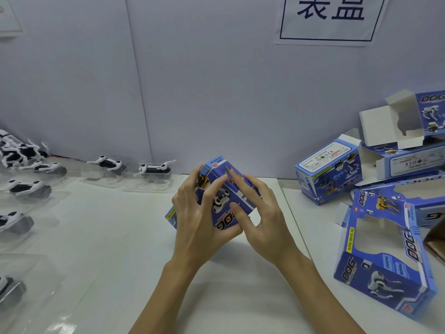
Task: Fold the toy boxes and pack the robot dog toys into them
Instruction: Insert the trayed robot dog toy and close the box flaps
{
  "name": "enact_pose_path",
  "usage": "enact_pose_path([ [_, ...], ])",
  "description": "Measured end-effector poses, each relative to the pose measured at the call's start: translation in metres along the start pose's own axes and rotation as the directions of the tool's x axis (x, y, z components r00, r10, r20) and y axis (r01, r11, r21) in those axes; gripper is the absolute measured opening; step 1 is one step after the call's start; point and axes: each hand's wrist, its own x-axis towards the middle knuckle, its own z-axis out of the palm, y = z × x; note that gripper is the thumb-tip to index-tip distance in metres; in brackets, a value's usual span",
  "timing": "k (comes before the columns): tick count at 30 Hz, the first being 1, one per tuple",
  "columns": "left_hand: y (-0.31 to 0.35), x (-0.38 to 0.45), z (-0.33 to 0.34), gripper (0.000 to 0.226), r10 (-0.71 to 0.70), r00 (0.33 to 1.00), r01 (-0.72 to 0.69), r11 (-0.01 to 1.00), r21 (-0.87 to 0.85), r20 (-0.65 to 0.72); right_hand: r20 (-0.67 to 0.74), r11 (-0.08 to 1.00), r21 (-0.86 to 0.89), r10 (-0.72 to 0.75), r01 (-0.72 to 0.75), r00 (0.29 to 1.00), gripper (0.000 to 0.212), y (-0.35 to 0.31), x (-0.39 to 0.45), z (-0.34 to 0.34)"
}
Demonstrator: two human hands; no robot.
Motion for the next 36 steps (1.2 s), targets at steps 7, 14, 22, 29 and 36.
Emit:
enact_pose_path([
  [7, 0.001, 0.0, 0.0, 0.09, -0.029, 1.0, 0.029, 1.0, -0.003, 0.006, -0.008, 0.998, -0.047, -0.03, 0.029, 1.0, 0.052, 0.001, 0.002, 0.002],
  [14, 0.0, -0.001, 0.0, 0.095, -0.047, 0.999, 0.046, 0.999, 0.011, 0.028, 0.003, 0.999, -0.049, -0.024, 0.024, 1.0, 0.054, 0.002, 0.002, 0.003],
  [22, -0.002, 0.002, 0.0, 0.09, -0.062, 0.998, 0.063, 0.997, -0.05, 0.018, -0.017, 0.998, -0.052, -0.026, 0.025, 1.0, 0.052, 0.0, 0.003, 0.004],
  [29, -0.009, -0.008, 0.01, 0.123, -0.24, 0.935, 0.221, 0.97, 0.1, 0.262, -0.136, 0.993, 0.009, 0.121, -0.121, 0.983, 0.055, 0.009, 0.004, -0.001],
  [36, -0.025, -0.014, 0.011, 0.104, -0.493, 0.77, 0.617, 0.738, -0.274, 0.406, -0.115, 0.896, -0.154, 0.402, -0.416, 0.908, 0.078, 0.024, 0.004, -0.02],
])
